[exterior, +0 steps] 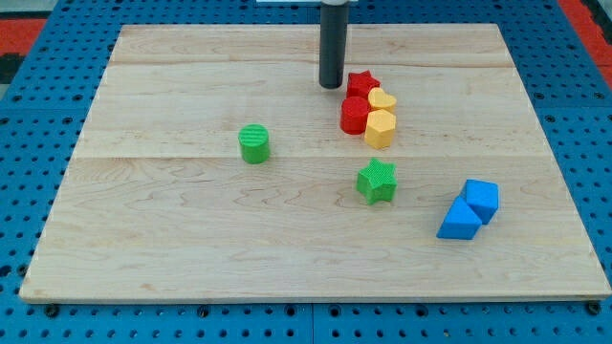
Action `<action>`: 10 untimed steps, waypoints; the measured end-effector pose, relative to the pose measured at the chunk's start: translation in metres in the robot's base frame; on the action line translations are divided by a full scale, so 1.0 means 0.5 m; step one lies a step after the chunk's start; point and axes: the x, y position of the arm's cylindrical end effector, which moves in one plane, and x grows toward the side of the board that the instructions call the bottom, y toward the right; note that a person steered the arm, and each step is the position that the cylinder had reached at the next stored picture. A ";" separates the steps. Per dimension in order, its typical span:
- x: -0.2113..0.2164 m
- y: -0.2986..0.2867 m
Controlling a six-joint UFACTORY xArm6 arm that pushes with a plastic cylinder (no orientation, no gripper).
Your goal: Move the blue cube into the green star
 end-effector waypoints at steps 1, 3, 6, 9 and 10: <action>-0.017 0.105; 0.008 0.104; 0.313 0.506; 0.441 0.441; 0.440 0.267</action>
